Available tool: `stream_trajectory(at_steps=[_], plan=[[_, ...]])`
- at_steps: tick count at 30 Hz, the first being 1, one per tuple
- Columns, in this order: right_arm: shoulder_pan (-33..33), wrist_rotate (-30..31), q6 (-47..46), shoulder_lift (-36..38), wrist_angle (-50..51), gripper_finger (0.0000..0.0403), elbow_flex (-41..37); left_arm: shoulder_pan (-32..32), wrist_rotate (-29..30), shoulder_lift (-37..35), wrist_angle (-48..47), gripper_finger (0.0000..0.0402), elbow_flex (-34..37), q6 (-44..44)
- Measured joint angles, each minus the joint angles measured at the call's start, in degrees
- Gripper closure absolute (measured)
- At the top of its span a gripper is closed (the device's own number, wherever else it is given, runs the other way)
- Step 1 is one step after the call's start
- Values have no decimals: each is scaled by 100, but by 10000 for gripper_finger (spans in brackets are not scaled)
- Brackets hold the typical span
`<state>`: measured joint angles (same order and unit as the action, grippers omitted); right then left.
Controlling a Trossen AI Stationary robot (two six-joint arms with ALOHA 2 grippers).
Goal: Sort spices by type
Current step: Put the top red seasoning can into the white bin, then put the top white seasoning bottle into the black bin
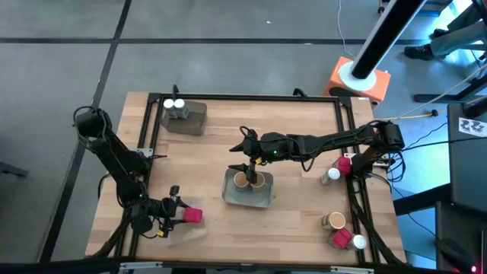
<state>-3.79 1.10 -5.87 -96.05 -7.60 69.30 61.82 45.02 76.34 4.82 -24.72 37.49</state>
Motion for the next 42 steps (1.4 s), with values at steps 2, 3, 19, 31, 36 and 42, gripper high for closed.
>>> stream_trajectory(at_steps=[2,3,19,31,36,42], plan=[[0,0,-2,0,0,113,0,2,-73,12,-53,185,21,20],[1,0,-3,0,0,113,0,0,-100,15,-49,179,21,16],[0,0,-7,0,0,113,0,2,-459,1,-1707,162,-817,-103],[0,0,-7,0,2,113,0,2,-563,1,-2791,172,-1527,-63],[0,0,-7,0,2,113,0,-76,-549,-1,-3357,175,-1924,-160],[0,-1,-126,2,4,113,0,-232,-539,-46,-3774,196,-2401,-533]])
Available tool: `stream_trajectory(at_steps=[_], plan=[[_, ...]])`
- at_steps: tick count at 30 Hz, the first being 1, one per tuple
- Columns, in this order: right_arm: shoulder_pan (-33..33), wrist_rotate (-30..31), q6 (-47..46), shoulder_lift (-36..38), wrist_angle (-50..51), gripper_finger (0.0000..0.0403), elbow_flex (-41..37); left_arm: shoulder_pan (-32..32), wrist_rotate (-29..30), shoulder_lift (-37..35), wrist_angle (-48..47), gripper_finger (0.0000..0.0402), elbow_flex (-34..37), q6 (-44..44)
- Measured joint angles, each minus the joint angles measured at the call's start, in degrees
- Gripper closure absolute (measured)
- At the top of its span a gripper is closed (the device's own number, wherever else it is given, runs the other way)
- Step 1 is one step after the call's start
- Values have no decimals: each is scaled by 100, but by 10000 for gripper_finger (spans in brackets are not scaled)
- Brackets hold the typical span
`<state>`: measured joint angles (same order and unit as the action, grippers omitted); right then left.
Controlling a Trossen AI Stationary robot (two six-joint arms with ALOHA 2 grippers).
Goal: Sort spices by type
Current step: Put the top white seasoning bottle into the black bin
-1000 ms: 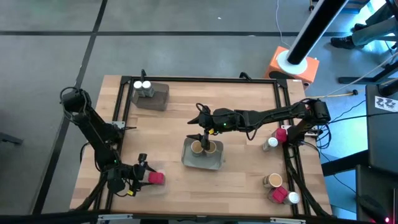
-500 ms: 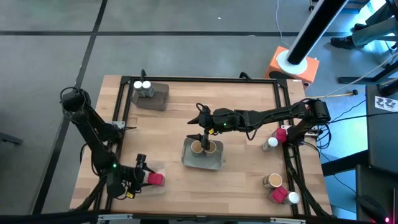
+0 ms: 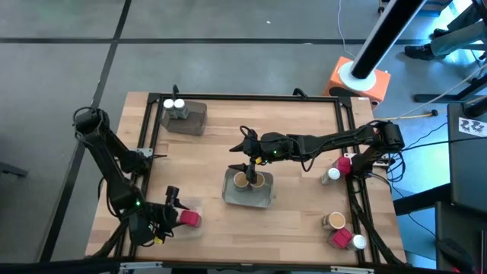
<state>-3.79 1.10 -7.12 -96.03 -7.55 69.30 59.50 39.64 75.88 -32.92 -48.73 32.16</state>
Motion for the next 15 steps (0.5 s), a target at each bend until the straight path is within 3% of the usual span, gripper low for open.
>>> stream_trajectory(at_steps=[9,15], plan=[[0,-11,-70,-48,-48,113,7,-552,290,-1051,-11,226,229,-1136],[1,-68,-419,-365,-322,113,0,-1035,408,-2088,943,225,958,-2195]])
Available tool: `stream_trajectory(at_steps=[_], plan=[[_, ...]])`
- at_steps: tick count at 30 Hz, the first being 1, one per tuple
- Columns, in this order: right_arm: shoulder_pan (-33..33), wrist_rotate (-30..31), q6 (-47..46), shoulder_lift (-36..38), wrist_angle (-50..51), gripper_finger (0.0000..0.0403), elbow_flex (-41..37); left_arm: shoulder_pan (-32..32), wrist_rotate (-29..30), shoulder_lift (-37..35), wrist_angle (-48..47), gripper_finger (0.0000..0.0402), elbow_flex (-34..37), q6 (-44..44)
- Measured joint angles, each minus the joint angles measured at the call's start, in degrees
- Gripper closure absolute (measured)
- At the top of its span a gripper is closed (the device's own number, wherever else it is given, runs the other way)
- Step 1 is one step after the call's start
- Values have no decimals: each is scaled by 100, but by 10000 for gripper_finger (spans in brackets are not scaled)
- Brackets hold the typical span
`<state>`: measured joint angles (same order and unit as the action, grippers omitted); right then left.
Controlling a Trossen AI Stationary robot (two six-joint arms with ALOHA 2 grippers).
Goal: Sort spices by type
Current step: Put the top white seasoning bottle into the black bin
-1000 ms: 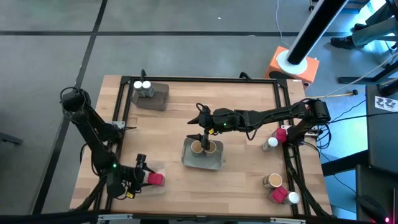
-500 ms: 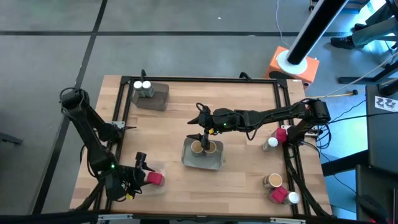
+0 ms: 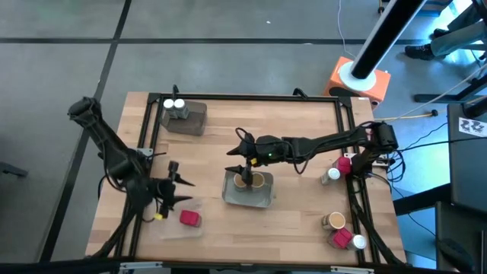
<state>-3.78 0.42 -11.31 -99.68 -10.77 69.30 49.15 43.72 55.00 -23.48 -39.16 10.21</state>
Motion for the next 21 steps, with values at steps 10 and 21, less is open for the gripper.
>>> stream_trajectory(at_steps=[10,21], plan=[[-345,711,-254,563,1917,114,463,-725,-558,-1168,2495,229,1226,-2323],[-1092,1951,-2964,756,7252,114,2582,-1648,-1562,-1374,3445,229,1360,-3788]])
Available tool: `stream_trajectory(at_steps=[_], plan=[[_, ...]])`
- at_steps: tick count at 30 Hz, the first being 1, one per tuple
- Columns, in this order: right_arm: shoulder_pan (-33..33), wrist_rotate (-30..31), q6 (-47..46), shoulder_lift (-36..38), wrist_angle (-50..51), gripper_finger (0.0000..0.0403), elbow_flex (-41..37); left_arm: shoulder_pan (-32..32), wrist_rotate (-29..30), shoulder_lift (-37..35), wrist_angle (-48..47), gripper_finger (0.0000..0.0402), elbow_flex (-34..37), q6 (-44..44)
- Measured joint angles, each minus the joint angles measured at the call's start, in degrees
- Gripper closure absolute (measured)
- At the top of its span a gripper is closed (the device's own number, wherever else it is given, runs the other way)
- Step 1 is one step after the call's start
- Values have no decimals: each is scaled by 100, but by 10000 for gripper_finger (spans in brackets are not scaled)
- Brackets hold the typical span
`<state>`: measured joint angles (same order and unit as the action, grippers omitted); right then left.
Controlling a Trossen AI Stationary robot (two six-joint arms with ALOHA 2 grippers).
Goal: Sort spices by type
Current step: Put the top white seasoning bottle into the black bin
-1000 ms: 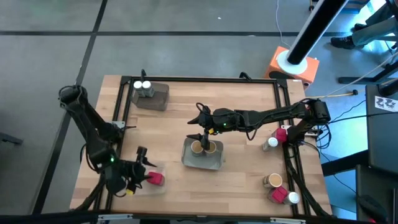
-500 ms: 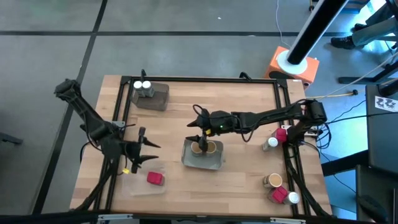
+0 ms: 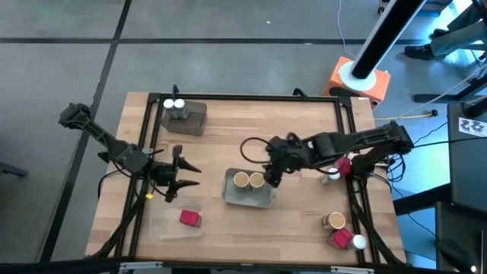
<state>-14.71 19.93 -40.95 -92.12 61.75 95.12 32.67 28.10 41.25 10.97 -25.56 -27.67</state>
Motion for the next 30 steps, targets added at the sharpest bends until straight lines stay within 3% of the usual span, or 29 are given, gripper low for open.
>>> stream_trajectory(at_steps=[9,15,24,30], plan=[[-477,-149,-3001,-1,2867,114,250,-114,10,-103,-632,229,-97,459],[-674,-457,-3672,105,2832,114,-216,-114,17,-90,-676,229,-92,469],[-585,-1222,-3689,176,2823,114,-1117,-216,17,-87,-690,229,-92,456],[-589,-1566,-4068,651,2830,114,-1913,-331,22,-83,-707,229,-92,471]])
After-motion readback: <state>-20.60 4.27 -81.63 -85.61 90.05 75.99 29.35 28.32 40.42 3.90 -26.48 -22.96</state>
